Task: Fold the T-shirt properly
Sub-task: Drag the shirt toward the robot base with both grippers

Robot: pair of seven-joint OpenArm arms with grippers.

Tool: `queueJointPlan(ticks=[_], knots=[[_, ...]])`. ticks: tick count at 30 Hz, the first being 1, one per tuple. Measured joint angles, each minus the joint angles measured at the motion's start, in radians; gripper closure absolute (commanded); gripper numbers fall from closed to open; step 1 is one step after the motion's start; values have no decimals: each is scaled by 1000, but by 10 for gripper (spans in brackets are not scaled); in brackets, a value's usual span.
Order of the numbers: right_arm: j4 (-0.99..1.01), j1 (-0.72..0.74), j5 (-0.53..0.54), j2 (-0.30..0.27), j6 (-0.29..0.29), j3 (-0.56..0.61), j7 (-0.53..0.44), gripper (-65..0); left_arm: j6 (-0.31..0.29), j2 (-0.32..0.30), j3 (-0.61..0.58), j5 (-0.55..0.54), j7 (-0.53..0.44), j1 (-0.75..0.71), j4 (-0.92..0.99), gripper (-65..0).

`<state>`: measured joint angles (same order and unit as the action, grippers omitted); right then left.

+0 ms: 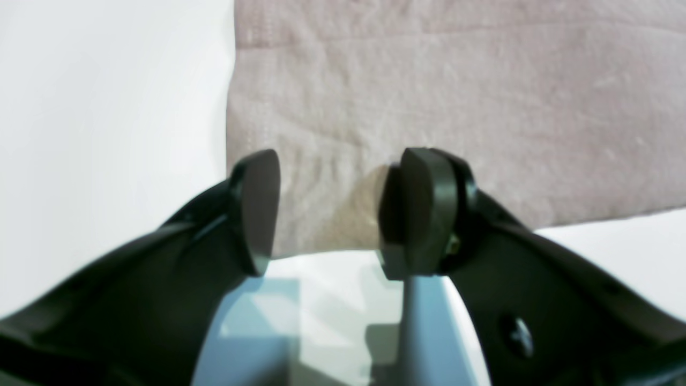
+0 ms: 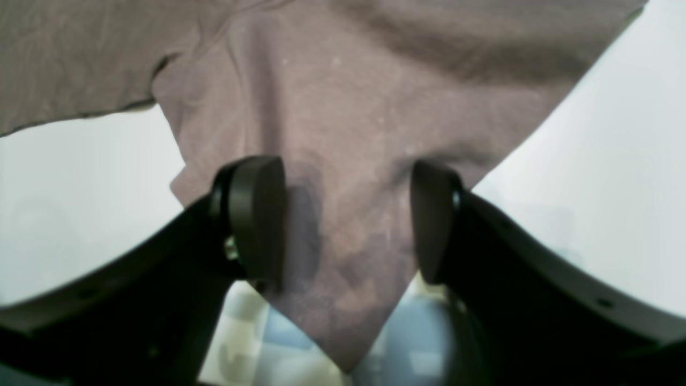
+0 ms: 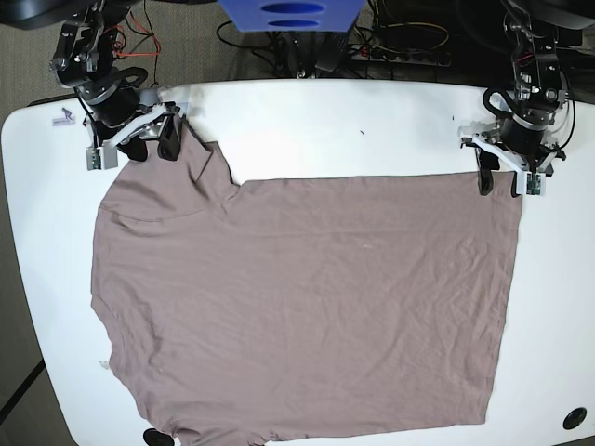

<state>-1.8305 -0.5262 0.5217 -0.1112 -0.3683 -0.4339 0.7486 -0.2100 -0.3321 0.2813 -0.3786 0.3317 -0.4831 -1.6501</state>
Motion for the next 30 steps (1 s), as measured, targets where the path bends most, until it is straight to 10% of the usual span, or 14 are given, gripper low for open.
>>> queueJointPlan(ticks=[30], knots=[[-5,-2,-7,10,-7,0,15,-324,7,2,1,-8,13,-20,-16,-344]])
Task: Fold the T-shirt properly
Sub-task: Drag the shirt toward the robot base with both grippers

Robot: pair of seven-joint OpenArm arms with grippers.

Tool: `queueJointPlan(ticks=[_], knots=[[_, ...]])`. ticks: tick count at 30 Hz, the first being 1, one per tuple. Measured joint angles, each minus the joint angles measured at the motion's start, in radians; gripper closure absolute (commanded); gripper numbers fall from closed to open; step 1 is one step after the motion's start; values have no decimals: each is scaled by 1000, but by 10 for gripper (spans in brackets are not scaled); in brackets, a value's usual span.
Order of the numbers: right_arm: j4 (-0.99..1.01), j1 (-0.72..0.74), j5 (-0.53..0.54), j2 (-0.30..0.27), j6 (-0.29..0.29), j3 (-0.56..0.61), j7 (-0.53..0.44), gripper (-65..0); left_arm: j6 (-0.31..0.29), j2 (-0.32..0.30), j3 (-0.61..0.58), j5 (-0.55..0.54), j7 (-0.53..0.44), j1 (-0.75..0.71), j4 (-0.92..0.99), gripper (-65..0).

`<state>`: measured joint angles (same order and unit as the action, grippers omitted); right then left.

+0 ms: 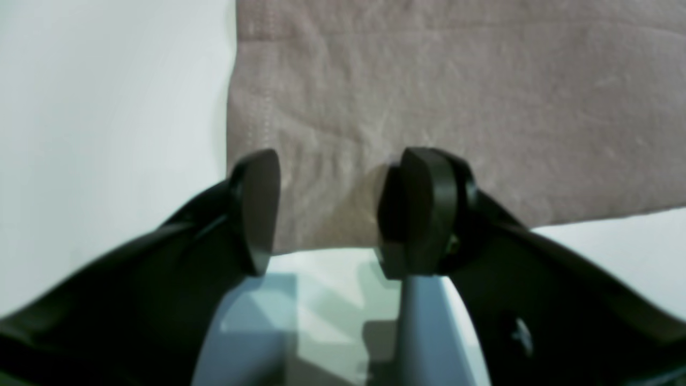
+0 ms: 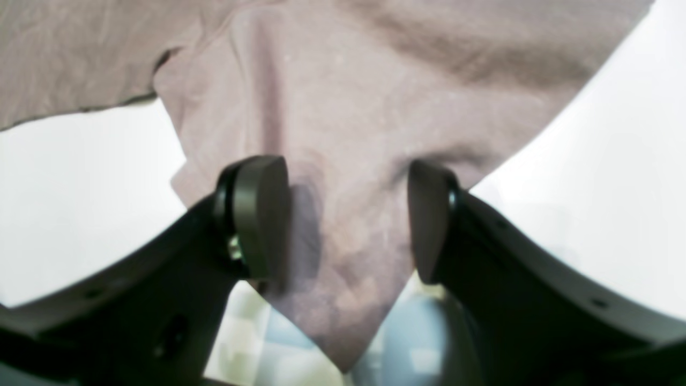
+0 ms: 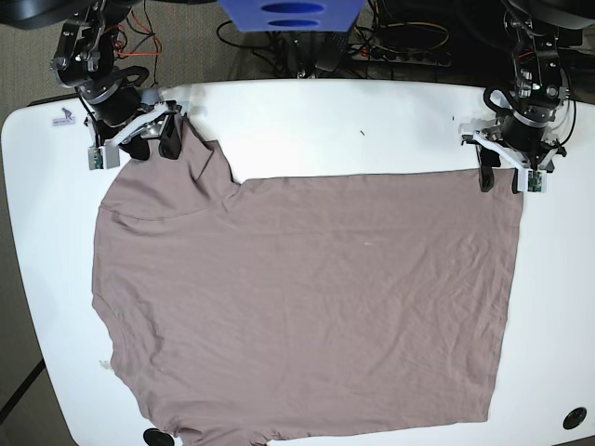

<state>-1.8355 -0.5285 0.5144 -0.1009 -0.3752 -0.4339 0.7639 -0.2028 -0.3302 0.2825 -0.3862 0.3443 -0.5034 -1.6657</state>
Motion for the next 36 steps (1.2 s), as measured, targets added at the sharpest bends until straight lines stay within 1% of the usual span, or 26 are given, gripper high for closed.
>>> queueJointPlan(ticks=[2,12,22,30,36], knots=[[-3,0,0,3,0,-2,6,-274,0,0,0,0,0,-2,-2,-343],[-4,3,-11,18,3,-2,30,-129,0,-6,-4,-3,-8,-10,-6,-342],[-4,3,-15,18,0,5,30,-176,0,-10,0,-7,-7,-10,-5,-345],[-4,0,-14,16,-1,5,29,-178,1,-11,-3,-11,-4,-18,-12,-344],[-7,-7,-14,18,-2,5,27,-193,0,-5,17,-16,7,-73,-66,-344]])
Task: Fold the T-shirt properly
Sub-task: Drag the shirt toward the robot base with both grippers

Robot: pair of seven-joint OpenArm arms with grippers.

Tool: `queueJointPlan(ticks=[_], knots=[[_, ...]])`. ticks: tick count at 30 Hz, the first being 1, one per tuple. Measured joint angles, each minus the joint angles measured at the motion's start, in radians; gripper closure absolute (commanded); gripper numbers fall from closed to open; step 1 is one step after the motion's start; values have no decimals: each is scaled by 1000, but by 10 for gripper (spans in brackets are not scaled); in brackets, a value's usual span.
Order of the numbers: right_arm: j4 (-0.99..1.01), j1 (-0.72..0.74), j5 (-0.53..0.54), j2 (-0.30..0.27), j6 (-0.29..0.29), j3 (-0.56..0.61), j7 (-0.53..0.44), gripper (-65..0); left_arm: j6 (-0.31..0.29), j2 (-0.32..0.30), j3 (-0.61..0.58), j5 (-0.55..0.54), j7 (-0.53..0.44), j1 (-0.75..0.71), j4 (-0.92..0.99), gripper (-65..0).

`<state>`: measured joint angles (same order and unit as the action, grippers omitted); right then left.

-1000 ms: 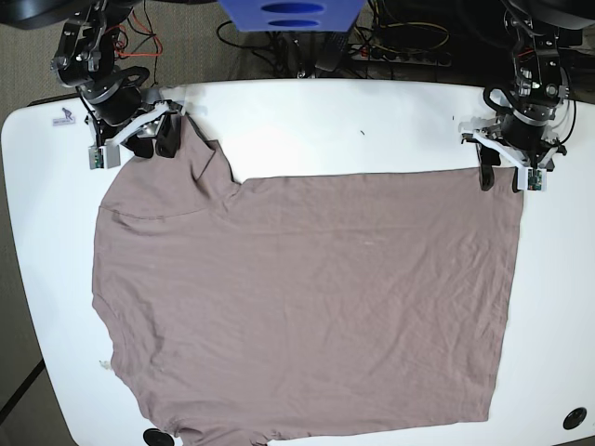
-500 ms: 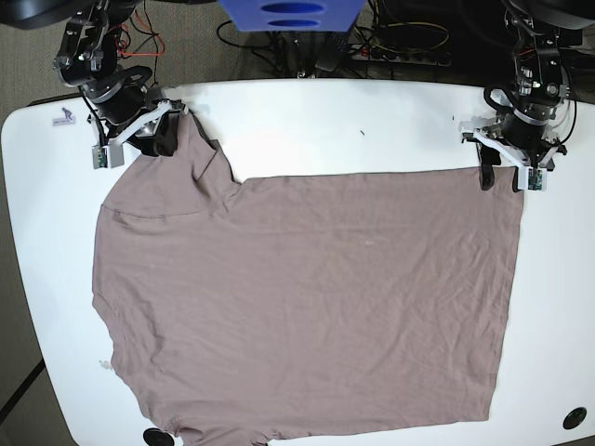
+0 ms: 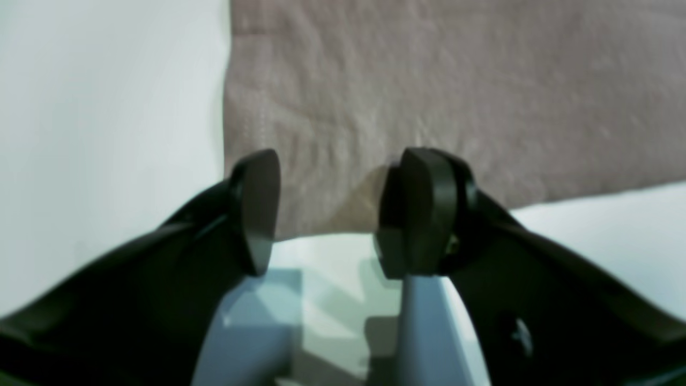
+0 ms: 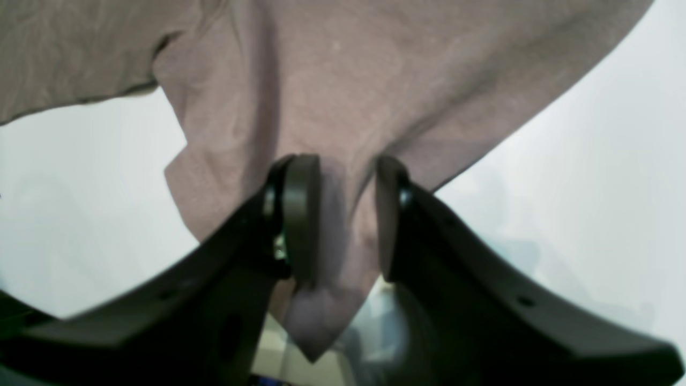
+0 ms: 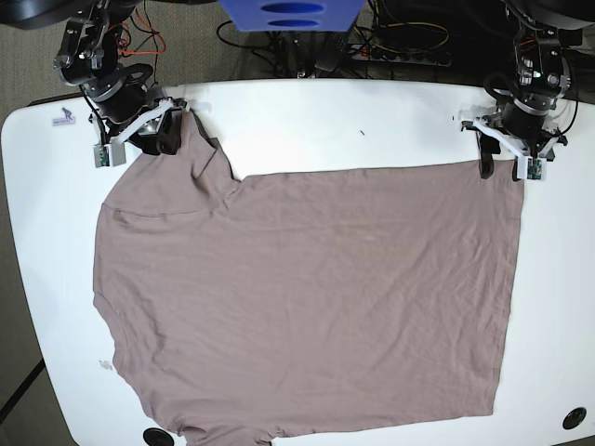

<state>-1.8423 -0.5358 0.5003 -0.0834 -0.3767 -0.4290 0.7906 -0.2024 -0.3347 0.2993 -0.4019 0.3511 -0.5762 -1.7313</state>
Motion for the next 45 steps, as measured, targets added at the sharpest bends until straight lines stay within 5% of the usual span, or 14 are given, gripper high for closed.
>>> queueJointPlan(ticks=[22,45], knots=[[10,2,0,0,-7,0,-1,-159,0,2,3,5,3,19,9,-345],[-34,-26,-18,1,-9,-5,24,-210,0,3,5,5,2,-16,-16,-342]])
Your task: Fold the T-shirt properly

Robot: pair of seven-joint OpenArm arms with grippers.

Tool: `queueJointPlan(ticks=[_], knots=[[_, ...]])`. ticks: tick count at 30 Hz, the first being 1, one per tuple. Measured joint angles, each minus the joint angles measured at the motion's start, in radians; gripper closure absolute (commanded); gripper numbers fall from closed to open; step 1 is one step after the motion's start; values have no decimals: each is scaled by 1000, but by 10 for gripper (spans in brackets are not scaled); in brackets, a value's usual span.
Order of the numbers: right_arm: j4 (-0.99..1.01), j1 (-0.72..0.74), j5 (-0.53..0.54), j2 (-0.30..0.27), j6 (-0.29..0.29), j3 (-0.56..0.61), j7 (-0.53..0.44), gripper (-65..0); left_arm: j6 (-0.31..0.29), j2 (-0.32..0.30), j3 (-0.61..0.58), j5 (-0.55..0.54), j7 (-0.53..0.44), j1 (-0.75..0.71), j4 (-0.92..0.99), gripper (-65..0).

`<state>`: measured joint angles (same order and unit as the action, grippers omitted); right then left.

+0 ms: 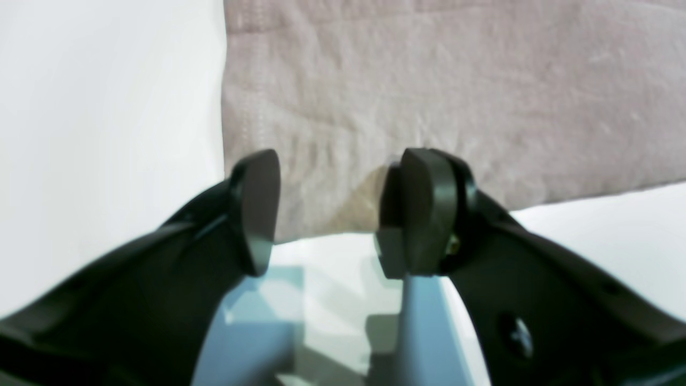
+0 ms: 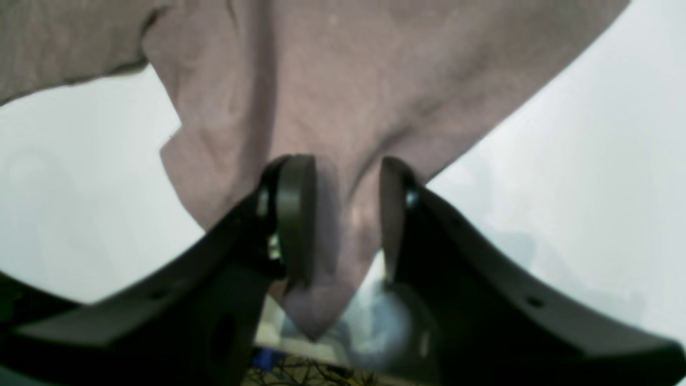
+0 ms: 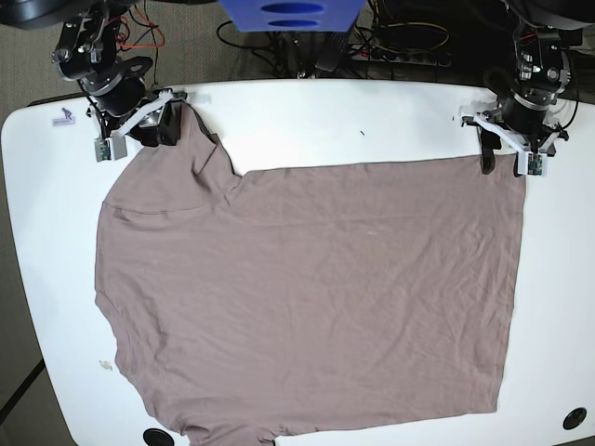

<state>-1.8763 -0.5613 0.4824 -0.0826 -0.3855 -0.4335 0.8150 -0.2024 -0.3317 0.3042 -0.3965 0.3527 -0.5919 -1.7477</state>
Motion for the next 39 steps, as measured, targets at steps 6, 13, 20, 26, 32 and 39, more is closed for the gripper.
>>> queueJointPlan(ticks=[6,13,20,26,32,39], knots=[[4,8,2,2,0,3,1,-231,0,3,-1,0,3,2,-1,-341],[5,11,2,2,-5,2,1,-239,0,10,-1,0,-1,2,3,-340],[11,13,2,2,-5,2,0,-232,0,11,0,-1,-3,2,3,-336],[14,13,3,2,-6,2,0,-231,0,15,0,-1,-5,2,3,-339],[18,13,10,2,-6,2,0,-231,0,13,0,-1,-5,0,3,-342],[18,13,10,2,-6,3,-10,-231,0,9,0,-1,-5,-1,3,-344]])
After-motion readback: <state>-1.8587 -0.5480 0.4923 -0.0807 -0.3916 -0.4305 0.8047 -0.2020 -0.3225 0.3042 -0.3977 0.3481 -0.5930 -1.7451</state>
